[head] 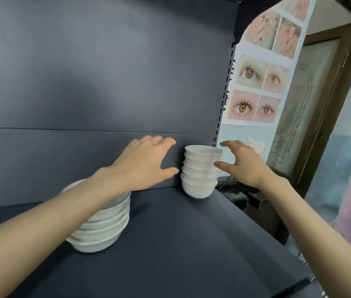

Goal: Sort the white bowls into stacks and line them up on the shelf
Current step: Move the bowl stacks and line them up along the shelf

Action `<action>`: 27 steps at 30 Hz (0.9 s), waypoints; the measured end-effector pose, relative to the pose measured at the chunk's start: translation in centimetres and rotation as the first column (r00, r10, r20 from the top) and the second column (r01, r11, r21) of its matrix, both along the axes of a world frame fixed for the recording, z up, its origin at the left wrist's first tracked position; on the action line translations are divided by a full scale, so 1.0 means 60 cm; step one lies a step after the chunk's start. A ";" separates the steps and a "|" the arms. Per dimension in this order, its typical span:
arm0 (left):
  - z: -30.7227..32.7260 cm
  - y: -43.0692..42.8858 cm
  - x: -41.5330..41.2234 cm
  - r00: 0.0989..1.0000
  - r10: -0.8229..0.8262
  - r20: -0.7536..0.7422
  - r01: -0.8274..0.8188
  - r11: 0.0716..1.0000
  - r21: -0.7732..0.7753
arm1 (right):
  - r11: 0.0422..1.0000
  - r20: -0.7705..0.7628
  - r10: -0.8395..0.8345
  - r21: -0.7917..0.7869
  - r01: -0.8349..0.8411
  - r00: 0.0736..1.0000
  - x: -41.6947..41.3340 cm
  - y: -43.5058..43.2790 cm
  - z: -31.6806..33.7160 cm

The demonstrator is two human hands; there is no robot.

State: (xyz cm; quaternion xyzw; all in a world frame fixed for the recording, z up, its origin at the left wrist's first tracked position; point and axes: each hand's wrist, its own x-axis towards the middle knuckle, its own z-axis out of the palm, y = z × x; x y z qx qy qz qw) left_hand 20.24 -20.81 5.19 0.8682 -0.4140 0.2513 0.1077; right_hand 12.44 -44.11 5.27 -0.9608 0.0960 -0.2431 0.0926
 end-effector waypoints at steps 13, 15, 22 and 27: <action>-0.094 -0.186 0.029 0.873 0.141 -0.468 -0.191 0.980 -0.063 | 0.860 0.026 0.312 0.416 -0.294 0.950 0.092 -0.155 -0.041; -0.113 -0.199 0.050 0.807 0.072 -0.586 -0.197 0.968 -0.153 | 0.792 0.034 0.358 0.519 -0.323 0.933 0.103 -0.157 -0.046; -0.156 -0.244 0.087 0.691 -0.226 -0.687 -0.185 0.863 -0.470 | 0.604 0.142 0.424 0.692 -0.396 0.895 0.148 -0.162 -0.059; -0.181 -0.266 0.101 0.656 -0.359 -0.664 -0.198 0.767 -0.610 | 0.602 0.132 0.456 0.683 -0.414 0.880 0.163 -0.166 -0.060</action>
